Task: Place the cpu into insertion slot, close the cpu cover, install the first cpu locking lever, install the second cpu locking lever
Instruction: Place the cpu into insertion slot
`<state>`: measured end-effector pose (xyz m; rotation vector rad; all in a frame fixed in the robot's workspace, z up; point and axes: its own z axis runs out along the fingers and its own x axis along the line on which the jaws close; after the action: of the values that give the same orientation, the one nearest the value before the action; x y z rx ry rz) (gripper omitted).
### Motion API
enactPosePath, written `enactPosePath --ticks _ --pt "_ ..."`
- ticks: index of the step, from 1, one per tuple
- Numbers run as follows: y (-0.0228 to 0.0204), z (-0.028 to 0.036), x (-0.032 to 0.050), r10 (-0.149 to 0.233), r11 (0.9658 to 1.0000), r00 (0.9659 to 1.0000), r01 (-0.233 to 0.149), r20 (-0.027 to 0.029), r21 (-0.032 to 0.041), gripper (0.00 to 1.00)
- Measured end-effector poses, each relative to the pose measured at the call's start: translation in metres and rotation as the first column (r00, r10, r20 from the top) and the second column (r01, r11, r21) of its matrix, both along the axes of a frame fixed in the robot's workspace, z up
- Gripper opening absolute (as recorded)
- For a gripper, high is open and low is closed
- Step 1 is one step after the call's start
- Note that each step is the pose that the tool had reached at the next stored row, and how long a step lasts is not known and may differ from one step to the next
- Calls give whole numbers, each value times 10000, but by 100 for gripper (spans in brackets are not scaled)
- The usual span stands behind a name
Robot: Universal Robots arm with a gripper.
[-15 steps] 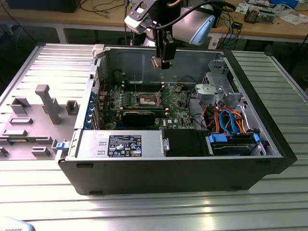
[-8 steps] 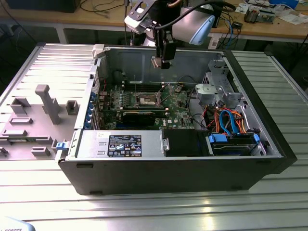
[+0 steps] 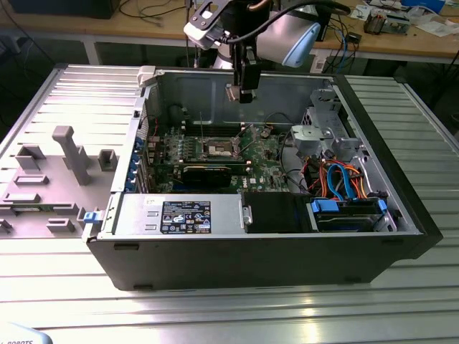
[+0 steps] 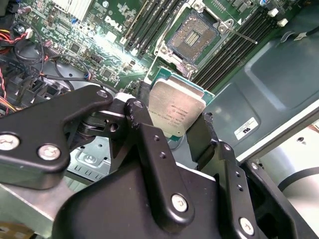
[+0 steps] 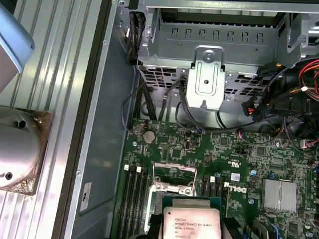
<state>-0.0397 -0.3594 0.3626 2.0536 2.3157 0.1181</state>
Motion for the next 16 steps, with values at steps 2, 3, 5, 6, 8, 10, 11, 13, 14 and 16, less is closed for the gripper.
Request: enactPosePath --ticks 2,3,5,6,8,10,11,13,14,16 --pt "0 0 0 -22 10000 10000 22 0 0 54" --pt "0 0 0 -29 10000 10000 29 0 1 54" --pt "0 0 0 -44 10000 10000 44 0 0 54" --pt "0 0 0 -50 10000 10000 50 0 0 54" --pt "0 0 0 -67 10000 10000 67 0 1 54" --pt "0 0 0 -81 10000 10000 81 0 1 54" --pt "0 0 0 -86 10000 10000 86 0 0 54" --pt "0 0 0 -101 9999 9999 101 0 0 54" --pt "0 0 0 -110 9999 9999 110 0 0 54" --pt "0 0 0 -135 9999 9999 135 0 0 54"
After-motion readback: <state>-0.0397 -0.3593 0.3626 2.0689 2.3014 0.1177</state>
